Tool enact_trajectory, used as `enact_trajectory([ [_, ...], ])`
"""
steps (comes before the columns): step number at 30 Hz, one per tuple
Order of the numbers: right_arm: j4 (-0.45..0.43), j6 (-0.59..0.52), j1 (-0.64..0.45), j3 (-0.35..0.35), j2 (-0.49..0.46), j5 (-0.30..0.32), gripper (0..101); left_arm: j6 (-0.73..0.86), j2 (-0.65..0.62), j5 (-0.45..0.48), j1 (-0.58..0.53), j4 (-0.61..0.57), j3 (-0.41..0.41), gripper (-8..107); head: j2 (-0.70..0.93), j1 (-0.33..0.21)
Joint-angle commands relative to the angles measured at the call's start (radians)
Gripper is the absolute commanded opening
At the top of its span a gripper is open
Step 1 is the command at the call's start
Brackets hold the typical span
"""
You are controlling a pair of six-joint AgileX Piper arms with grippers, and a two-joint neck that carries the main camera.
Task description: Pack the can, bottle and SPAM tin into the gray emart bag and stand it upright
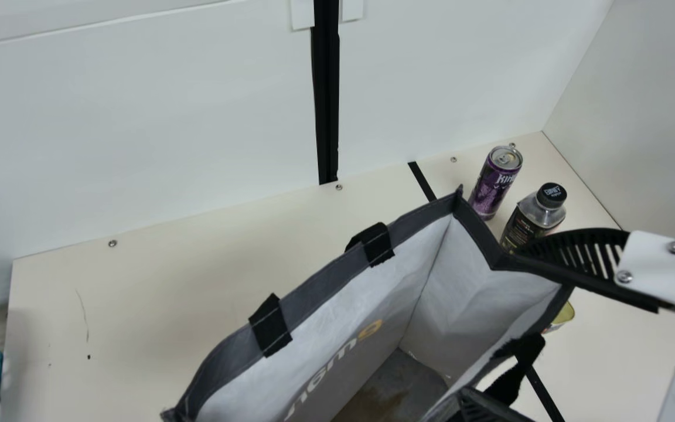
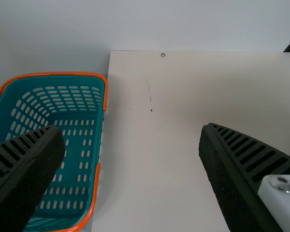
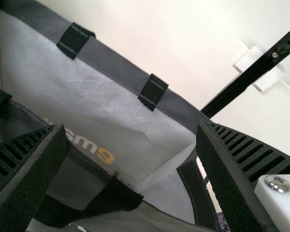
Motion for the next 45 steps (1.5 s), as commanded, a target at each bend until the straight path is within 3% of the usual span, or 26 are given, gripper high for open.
enact_trajectory([
  [1,-0.009,0.006,0.004,-0.009,-0.002,0.000,95,0.000,0.000,0.000,0.000,0.000,0.000,90,-0.001,-0.023],
  [15,-0.075,0.075,-0.053,-0.103,0.012,0.000,95,0.000,0.000,0.000,0.000,0.000,0.000,90,-0.001,-0.023],
  [32,-0.122,0.140,-0.146,-0.133,0.048,0.000,95,0.000,0.000,0.000,0.000,0.000,0.000,90,-0.001,-0.023],
  [45,-0.128,0.188,-0.278,-0.154,0.091,0.000,95,0.000,0.000,0.000,0.000,0.000,0.000,90,-0.001,-0.023],
])
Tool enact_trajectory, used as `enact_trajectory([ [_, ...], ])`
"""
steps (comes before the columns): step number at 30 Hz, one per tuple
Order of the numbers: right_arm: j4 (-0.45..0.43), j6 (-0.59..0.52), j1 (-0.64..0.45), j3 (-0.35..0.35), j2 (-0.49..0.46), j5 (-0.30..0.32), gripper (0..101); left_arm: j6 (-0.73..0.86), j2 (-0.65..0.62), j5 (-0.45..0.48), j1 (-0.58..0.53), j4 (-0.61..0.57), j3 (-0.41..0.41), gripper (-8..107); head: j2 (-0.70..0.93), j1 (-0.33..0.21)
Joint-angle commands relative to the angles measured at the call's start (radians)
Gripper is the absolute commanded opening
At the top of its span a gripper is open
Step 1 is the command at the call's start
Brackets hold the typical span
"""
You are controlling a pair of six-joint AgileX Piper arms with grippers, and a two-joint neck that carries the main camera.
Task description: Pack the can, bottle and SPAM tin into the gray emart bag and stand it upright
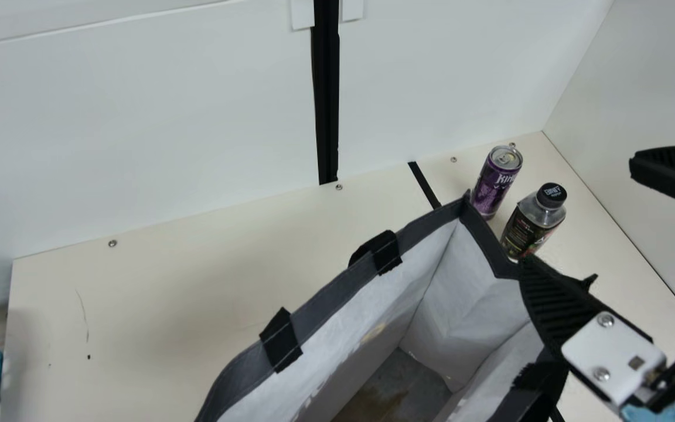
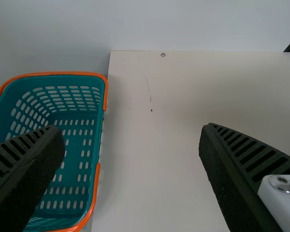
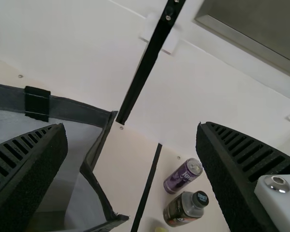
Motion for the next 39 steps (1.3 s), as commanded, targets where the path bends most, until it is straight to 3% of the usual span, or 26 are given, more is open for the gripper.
enact_trajectory([
  [1,0.006,0.003,-0.024,-0.002,0.005,0.000,95,0.000,0.000,0.000,0.000,0.000,0.000,90,-0.001,-0.023],
  [20,0.107,-0.008,-0.315,-0.028,0.093,0.000,95,0.000,0.000,0.000,0.000,0.000,0.000,90,-0.001,-0.023],
  [39,0.384,-0.197,-0.741,-0.029,0.206,0.000,95,0.000,0.000,0.000,0.000,0.000,0.000,90,-0.001,-0.023],
])
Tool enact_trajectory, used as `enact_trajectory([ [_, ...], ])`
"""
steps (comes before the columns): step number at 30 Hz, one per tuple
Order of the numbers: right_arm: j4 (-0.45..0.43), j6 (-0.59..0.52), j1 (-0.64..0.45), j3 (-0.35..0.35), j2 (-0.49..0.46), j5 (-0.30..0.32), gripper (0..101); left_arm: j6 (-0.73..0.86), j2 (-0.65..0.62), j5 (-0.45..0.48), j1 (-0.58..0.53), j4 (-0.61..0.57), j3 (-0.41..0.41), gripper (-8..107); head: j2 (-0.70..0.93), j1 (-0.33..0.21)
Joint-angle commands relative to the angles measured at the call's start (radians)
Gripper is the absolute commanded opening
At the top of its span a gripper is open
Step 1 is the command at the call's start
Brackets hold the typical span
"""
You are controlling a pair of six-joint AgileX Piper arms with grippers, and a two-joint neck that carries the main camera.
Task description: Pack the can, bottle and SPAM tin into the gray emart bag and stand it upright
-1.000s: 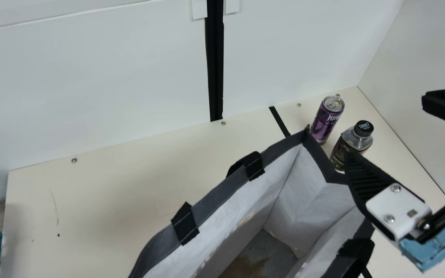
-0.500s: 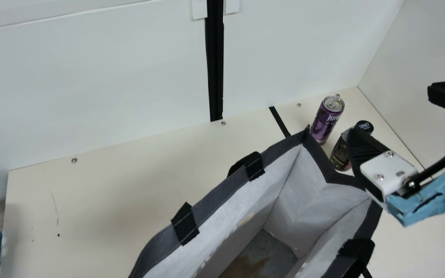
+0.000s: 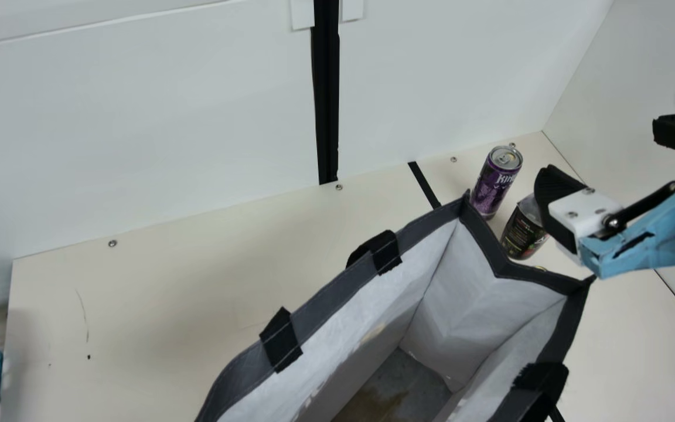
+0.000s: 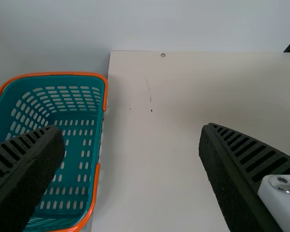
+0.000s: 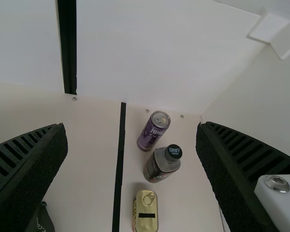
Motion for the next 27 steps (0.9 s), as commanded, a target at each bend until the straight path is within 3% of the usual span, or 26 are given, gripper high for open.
enact_trajectory([
  [1,0.048,-0.033,-0.075,0.003,0.010,0.000,95,0.000,0.000,0.000,0.000,0.000,0.000,90,-0.001,-0.023],
  [15,0.191,-0.156,-0.312,0.066,0.086,0.000,95,0.000,0.000,0.000,0.000,0.000,0.000,90,-0.001,-0.023],
  [27,0.211,-0.190,-0.396,0.136,0.125,0.000,95,0.000,0.000,0.000,0.000,0.000,0.000,90,-0.001,-0.023],
])
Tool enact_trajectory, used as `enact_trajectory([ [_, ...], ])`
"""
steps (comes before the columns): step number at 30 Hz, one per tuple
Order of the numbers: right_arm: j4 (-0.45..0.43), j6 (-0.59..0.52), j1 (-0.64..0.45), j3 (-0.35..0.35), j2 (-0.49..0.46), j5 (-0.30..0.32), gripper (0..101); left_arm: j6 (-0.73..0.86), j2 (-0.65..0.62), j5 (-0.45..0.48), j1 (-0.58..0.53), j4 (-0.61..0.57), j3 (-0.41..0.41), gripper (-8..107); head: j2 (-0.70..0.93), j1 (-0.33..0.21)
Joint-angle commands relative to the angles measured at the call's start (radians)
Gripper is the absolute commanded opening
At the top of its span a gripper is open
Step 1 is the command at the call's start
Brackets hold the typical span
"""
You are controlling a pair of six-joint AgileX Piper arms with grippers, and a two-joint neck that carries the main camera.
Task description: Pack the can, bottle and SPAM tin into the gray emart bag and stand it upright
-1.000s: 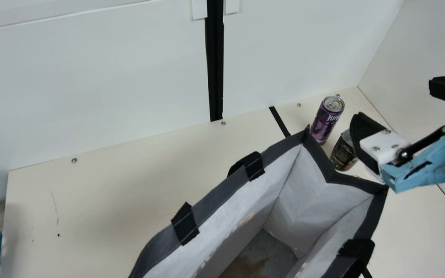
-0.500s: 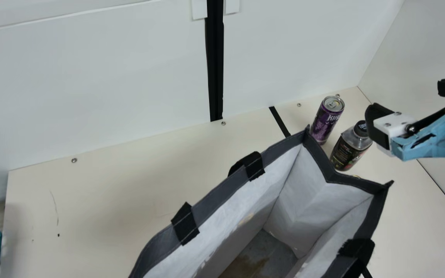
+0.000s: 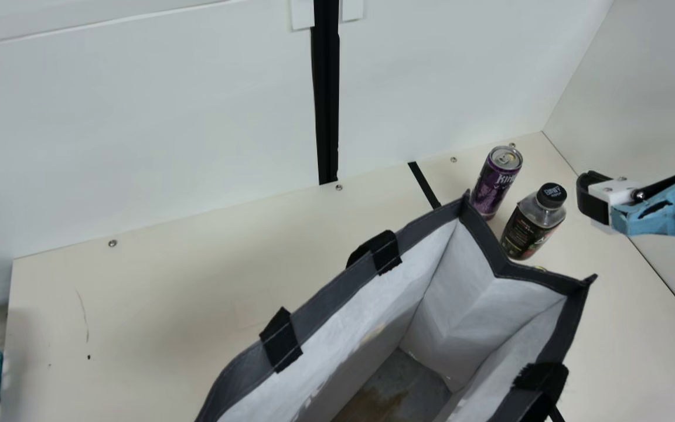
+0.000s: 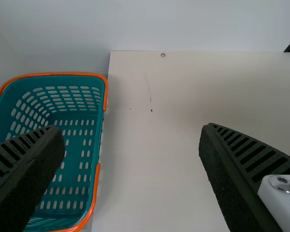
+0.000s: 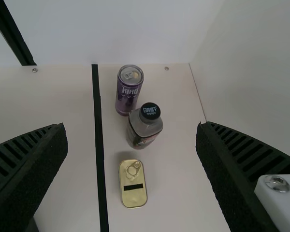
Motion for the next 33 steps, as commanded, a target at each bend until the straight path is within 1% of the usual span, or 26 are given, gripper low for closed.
enact_trajectory([
  [1,0.005,-0.002,-0.006,0.012,0.003,0.002,95,0.000,0.000,0.000,0.000,0.000,0.000,90,-0.001,-0.023],
  [15,-0.008,-0.011,-0.033,0.084,0.021,0.002,95,0.000,0.000,0.000,0.000,0.000,0.000,90,-0.001,-0.023],
  [33,-0.011,-0.015,-0.039,0.090,0.022,0.002,95,0.000,0.000,0.000,0.000,0.000,0.000,90,-0.001,-0.023],
])
